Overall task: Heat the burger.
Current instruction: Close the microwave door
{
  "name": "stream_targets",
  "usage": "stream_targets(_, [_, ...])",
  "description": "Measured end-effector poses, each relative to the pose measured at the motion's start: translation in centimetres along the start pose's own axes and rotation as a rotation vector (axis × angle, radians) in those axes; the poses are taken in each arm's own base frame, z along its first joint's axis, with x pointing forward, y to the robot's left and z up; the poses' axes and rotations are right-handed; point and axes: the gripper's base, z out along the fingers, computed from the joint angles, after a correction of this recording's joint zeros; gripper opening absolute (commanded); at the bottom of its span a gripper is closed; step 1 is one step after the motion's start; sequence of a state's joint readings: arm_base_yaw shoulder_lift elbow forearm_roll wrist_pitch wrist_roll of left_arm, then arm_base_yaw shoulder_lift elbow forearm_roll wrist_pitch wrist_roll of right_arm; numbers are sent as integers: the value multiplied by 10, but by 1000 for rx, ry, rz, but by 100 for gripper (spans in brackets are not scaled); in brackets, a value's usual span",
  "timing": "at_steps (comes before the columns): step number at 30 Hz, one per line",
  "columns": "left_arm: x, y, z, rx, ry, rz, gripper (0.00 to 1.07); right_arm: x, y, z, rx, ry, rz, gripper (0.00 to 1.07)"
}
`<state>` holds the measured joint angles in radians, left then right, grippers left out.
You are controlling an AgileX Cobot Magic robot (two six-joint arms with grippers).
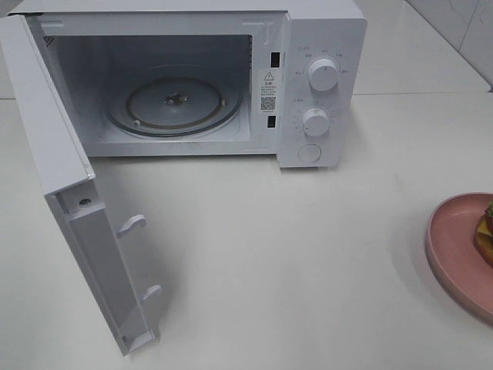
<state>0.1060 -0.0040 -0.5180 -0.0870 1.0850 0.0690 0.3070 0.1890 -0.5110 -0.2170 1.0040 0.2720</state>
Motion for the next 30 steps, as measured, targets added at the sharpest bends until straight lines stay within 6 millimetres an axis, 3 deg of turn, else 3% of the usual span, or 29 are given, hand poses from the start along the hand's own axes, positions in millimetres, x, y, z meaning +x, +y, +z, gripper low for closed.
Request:
stream_targets(9, [0, 0, 0, 0, 0, 0, 98, 18, -6, -20, 114, -184, 95, 76])
stream_targets(30, [0, 0, 0, 0, 0, 0, 98, 20, -3, -22, 133, -195, 81, 76])
